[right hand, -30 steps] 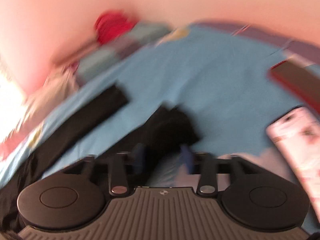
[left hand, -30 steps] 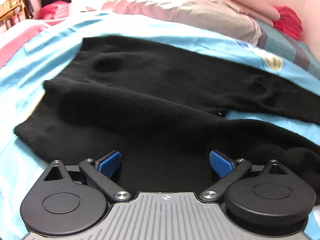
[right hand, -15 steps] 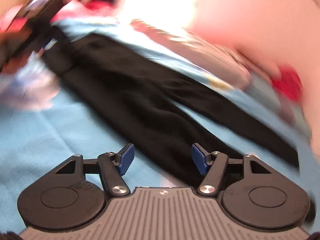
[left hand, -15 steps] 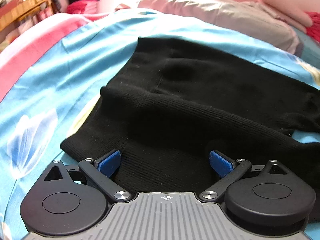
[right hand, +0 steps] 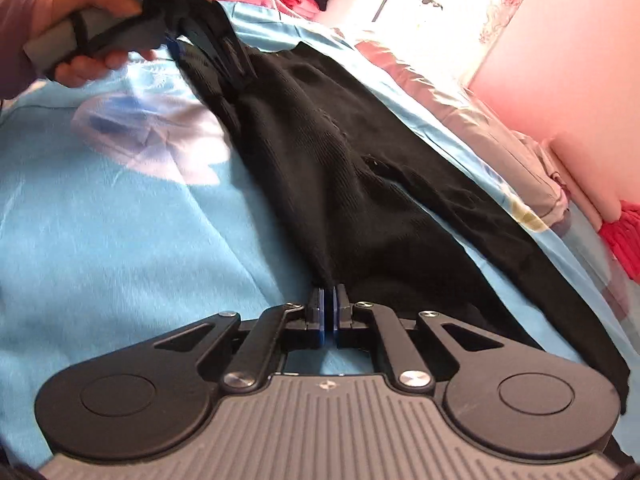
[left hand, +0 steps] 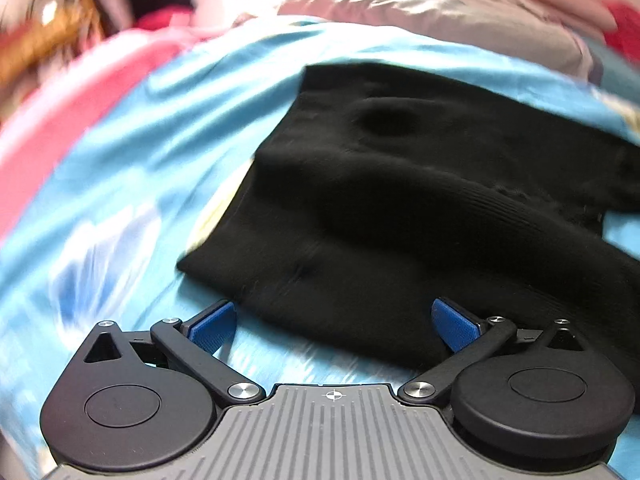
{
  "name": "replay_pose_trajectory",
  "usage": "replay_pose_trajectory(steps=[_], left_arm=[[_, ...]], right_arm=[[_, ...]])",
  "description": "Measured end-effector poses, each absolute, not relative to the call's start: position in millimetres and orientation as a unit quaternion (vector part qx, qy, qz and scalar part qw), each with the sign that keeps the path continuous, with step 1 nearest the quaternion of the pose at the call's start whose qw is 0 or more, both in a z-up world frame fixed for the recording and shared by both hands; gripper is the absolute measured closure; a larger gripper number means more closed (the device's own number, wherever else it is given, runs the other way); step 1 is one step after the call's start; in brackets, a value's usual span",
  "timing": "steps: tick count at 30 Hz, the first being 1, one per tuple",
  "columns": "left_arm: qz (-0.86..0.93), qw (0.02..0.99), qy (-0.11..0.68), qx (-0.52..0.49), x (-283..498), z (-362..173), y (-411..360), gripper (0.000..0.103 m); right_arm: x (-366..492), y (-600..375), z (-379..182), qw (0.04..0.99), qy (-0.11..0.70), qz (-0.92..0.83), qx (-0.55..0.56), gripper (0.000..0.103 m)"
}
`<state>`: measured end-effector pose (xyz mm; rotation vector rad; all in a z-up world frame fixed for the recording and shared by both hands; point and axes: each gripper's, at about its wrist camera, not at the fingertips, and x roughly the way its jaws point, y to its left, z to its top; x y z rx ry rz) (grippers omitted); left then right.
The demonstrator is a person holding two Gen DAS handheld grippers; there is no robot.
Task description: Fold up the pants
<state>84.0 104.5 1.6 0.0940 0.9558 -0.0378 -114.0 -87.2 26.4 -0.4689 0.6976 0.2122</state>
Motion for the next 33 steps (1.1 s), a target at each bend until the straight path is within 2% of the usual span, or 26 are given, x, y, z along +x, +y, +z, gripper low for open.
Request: replay_pose_trajectory(steps=[2, 3, 5, 7, 9, 16, 17, 18, 19, 21, 23, 25, 27, 28, 30, 33], left_arm=[[-0.005, 0.886, 0.462, 0.035, 83, 7, 114, 0.0], [-0.002, 0.886, 0.462, 0.031, 81, 9, 117, 0.0], [-0.007, 0.886, 0.464, 0.021, 80, 15, 121, 0.0], [-0.006, 0.887, 0.462, 0.011, 79, 21, 125, 0.0], [0.004, 0.89, 0.456, 0.005, 78, 29, 133, 0.0], [0.04, 0.898, 0.437, -0.026, 75, 44, 175, 0.0], [0.045, 0.898, 0.437, -0.031, 75, 44, 181, 0.0], [0.05, 0.898, 0.437, -0.034, 75, 44, 186, 0.0], [0.054, 0.897, 0.436, -0.037, 75, 44, 191, 0.0], [0.057, 0.899, 0.433, -0.04, 72, 47, 198, 0.0], [0.06, 0.902, 0.425, -0.04, 68, 50, 202, 0.0], [0.063, 0.902, 0.426, -0.041, 71, 52, 201, 0.0], [0.054, 0.901, 0.427, -0.05, 74, 54, 196, 0.0], [0.045, 0.902, 0.426, -0.05, 76, 55, 191, 0.0], [0.029, 0.901, 0.43, -0.042, 82, 56, 178, 0.0], [-0.002, 0.903, 0.429, -0.025, 91, 57, 151, 0.0]], right_arm=[[-108, -83, 38, 0.916, 0.312, 0.117, -0.223, 0.084], [-103, -74, 42, 0.918, 0.296, 0.13, -0.231, 0.067], [-91, -52, 46, 0.916, 0.265, 0.155, -0.257, 0.047], [-71, -24, 42, 0.908, 0.257, 0.187, -0.273, 0.048], [-50, -2, 34, 0.898, 0.261, 0.213, -0.282, 0.053], [22, 53, 8, 0.9, 0.233, 0.209, -0.302, 0.054], [31, 58, 7, 0.901, 0.24, 0.205, -0.296, 0.067], [40, 63, 8, 0.897, 0.272, 0.21, -0.277, 0.09], [39, 66, 12, 0.902, 0.278, 0.201, -0.261, 0.094], [11, 70, 30, 0.9, 0.257, 0.261, -0.238, 0.094], [-11, 82, 32, 0.895, 0.232, 0.275, -0.264, 0.094], [-7, 83, 18, 0.891, 0.258, 0.272, -0.255, 0.093], [-9, 81, 16, 0.896, 0.25, 0.265, -0.254, 0.091], [-12, 80, 18, 0.896, 0.251, 0.262, -0.254, 0.086], [-16, 71, 28, 0.896, 0.264, 0.277, -0.225, 0.061], [-21, 36, 49, 0.9, 0.295, 0.286, -0.143, 0.055]])
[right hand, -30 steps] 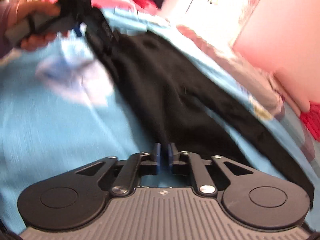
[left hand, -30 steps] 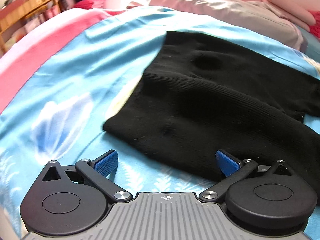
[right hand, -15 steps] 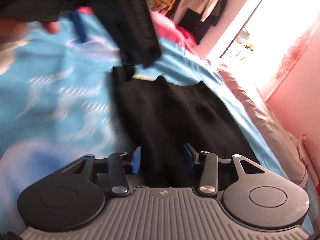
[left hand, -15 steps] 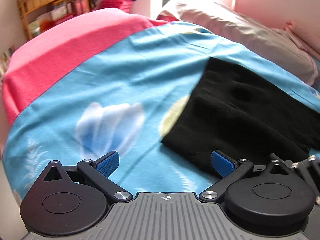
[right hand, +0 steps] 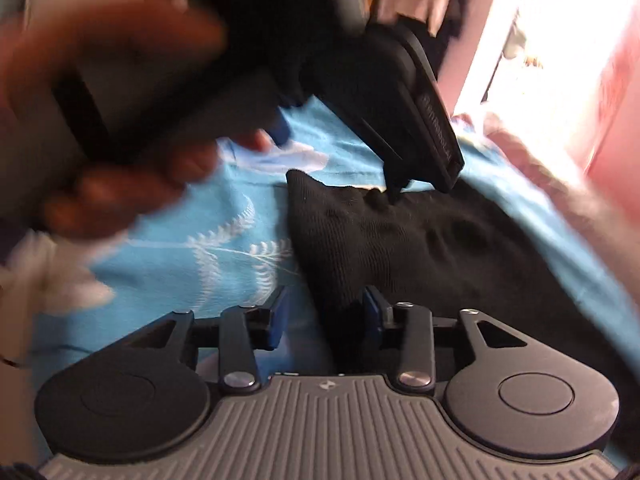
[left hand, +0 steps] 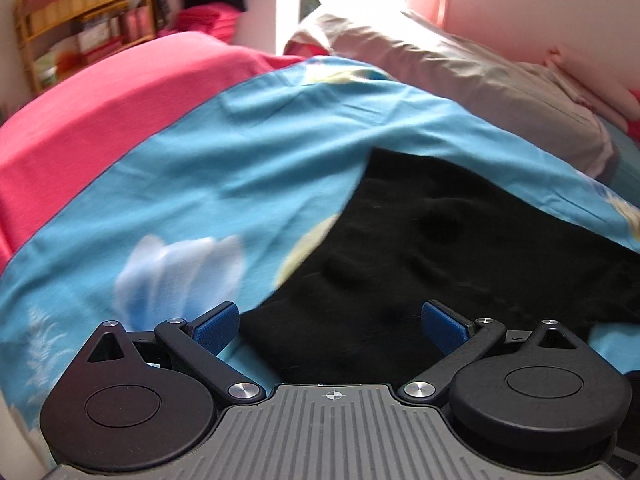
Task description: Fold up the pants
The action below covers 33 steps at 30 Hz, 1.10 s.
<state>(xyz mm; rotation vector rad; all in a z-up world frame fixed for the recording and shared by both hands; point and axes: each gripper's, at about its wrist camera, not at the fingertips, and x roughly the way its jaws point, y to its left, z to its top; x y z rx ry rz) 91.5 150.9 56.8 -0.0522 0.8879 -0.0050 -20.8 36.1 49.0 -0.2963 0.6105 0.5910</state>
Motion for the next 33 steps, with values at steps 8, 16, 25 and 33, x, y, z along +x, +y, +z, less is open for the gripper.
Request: replay_pose_trajectory(steps=[8, 16, 25, 33], left_arm=[[-0.037, 0.875, 0.473, 0.092, 113, -4, 83, 0.0], [-0.026, 0.874, 0.481, 0.066, 113, 8, 78, 0.0], [-0.07, 0.867, 0.491, 0.052, 104, 0, 42, 0.0], [-0.067, 0.871, 0.483, 0.064, 96, -3, 45, 0.0]], right_arm=[[-51, -136, 23, 0.896, 0.433, 0.088, 0.05, 0.031], [-177, -324, 53, 0.899, 0.324, -0.2, 0.215, 0.031], [-177, -437, 8, 0.844, 0.269, -0.357, 0.296, 0.049], [-232, -445, 21, 0.841, 0.229, -0.368, 0.324, 0.096]])
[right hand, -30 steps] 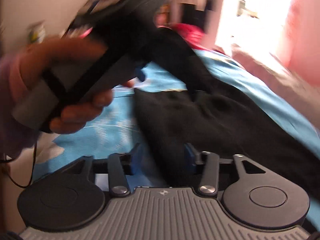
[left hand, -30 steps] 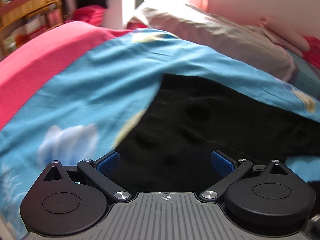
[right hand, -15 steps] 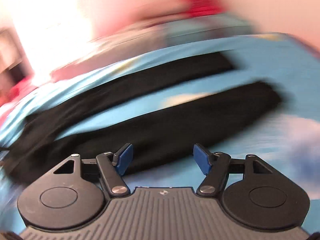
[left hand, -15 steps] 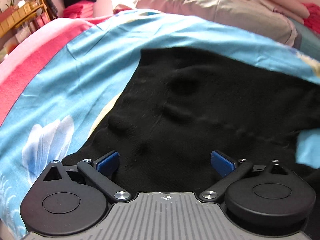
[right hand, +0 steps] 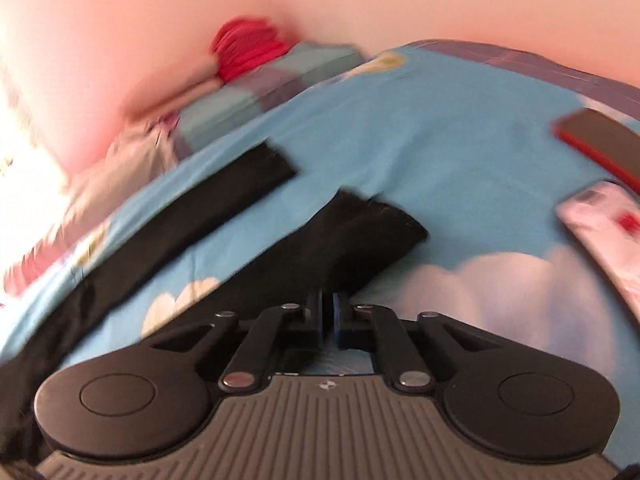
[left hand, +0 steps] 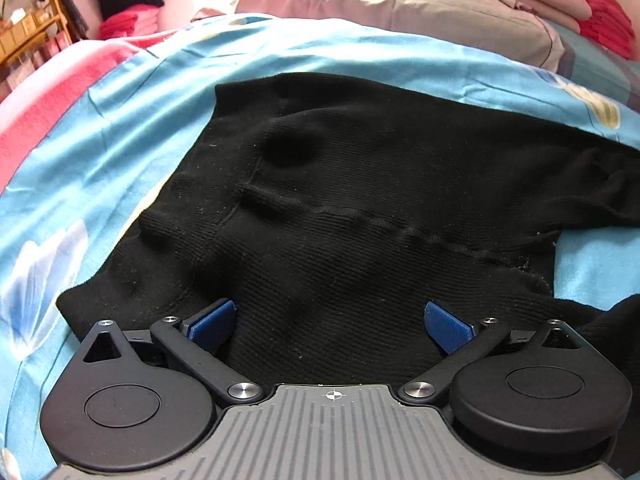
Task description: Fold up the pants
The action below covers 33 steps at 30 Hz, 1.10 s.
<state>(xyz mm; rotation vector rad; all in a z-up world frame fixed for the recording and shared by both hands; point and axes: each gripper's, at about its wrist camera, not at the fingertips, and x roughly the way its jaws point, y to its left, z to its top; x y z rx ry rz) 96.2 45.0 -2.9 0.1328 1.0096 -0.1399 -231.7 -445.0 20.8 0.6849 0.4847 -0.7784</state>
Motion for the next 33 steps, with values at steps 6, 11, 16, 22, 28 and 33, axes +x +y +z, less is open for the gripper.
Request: replay_pose_trajectory(steps=[6, 11, 16, 22, 28, 33], left_arm=[[-0.062, 0.868, 0.486, 0.084, 99, -6, 34, 0.0], [-0.069, 0.863, 0.495, 0.077, 102, -4, 39, 0.0], [-0.074, 0.855, 0.506, 0.083, 110, -3, 38, 0.0], [-0.101, 0.869, 0.481, 0.057, 130, 37, 38, 0.0], [-0.093, 0.879, 0.466, 0.028, 185, 37, 13, 0.0], [-0.058, 0.862, 0.504, 0.006, 228, -3, 17, 0.0]], right_arm=[[-238, -424, 35, 0.84, 0.227, -0.42, 0.257, 0.081], [-208, -388, 49, 0.899, 0.239, -0.311, 0.196, 0.041], [-184, -400, 19, 0.879, 0.319, -0.289, 0.204, 0.063], [-164, -453, 55, 0.879, 0.246, -0.261, 0.315, 0.033], [-81, -496, 37, 0.841, 0.275, -0.272, 0.377, 0.041], [-53, -526, 6, 0.814, 0.28, -0.295, 0.416, 0.041]])
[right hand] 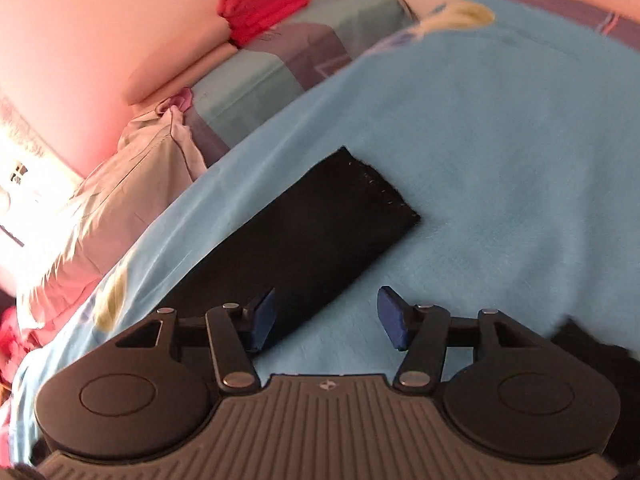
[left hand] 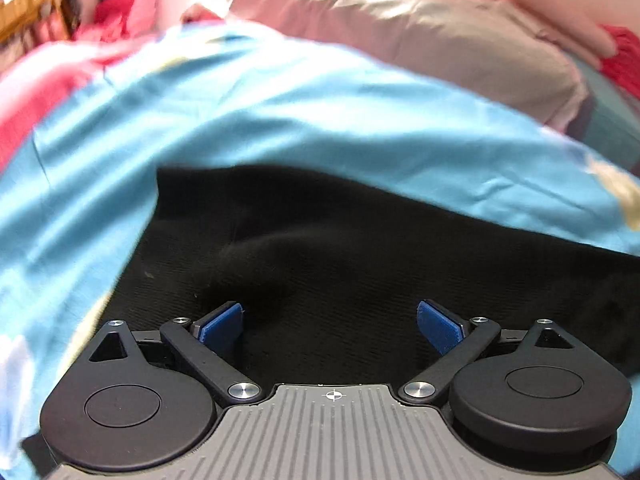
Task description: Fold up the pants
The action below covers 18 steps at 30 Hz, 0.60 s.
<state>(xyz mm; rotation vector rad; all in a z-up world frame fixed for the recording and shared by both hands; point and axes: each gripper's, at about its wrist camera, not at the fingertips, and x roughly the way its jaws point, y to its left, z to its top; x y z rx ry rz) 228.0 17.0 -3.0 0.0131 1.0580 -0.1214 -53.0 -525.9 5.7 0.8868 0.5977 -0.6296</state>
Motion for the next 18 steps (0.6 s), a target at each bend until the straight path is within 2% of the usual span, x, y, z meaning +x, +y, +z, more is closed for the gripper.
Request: replay_pose_trajectory(steps=[3, 4, 5, 6, 8, 10, 12, 14, 16, 18], left_arm=[[-0.059, 0.873, 0.484, 0.016, 229, -10, 16, 0.0], [-0.057, 0.875, 0.48, 0.025, 227, -11, 13, 0.0], [-0.055, 0.876, 0.478, 0.032, 226, -12, 10, 0.0], [-0.053, 0.877, 0.476, 0.037, 225, -13, 9, 0.0], [-0.051, 0.877, 0.476, 0.036, 224, -12, 9, 0.0], [-0.053, 0.878, 0.475, 0.032, 224, -11, 10, 0.0], [-0.051, 0.878, 0.475, 0.04, 224, -13, 7, 0.0], [-0.048, 0.877, 0.476, 0.048, 224, -13, 7, 0.0], [-0.049, 0.875, 0.479, 0.049, 223, -12, 7, 0.0], [-0.049, 0.874, 0.481, 0.049, 222, -8, 7, 0.0]], right_arm=[[-41, -535, -1, 0.821, 0.257, -0.3, 0.411, 0.041], [-38, -538, -2, 0.824, 0.254, -0.303, 0.407, 0.045], [-35, -541, -2, 0.821, 0.261, -0.316, 0.398, 0.072], [-32, -547, -3, 0.821, 0.273, -0.32, 0.387, 0.091], [-44, -556, 5, 0.822, 0.26, -0.324, 0.389, 0.093], [-60, -569, 4, 0.813, 0.238, -0.366, 0.387, 0.093], [-69, -583, -9, 0.801, 0.237, -0.354, 0.421, 0.093], [-72, -585, 1, 0.795, 0.244, -0.352, 0.43, 0.09], [-70, -575, 19, 0.796, 0.24, -0.386, 0.401, 0.075], [-57, -546, 37, 0.81, 0.252, -0.418, 0.326, 0.043]])
